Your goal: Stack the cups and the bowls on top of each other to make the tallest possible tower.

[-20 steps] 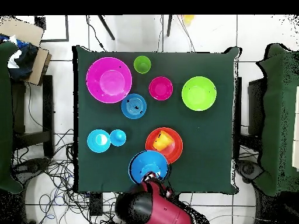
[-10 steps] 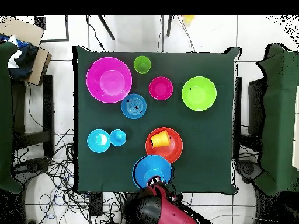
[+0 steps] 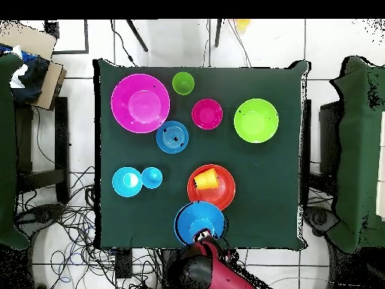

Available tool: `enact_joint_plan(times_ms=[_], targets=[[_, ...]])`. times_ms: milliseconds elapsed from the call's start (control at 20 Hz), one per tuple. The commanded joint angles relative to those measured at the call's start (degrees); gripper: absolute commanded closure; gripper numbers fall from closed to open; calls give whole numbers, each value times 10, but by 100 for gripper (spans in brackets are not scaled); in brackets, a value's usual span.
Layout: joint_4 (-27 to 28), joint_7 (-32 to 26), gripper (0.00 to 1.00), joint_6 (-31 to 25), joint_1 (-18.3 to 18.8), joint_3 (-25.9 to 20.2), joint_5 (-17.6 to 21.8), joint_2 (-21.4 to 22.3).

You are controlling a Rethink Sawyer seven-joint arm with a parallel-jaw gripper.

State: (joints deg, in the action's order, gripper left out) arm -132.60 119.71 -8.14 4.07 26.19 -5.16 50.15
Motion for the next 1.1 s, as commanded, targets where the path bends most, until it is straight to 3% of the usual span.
enact_joint_plan(times_ms=[50,200,500,1100], targets=[[-9,73,100,107,24,-83,41,-85],[14,87,100,196,55,-110,58,-160],[74,90,100,284,48,-108,49,-254],[101,73,100,291,28,-95,17,-278]])
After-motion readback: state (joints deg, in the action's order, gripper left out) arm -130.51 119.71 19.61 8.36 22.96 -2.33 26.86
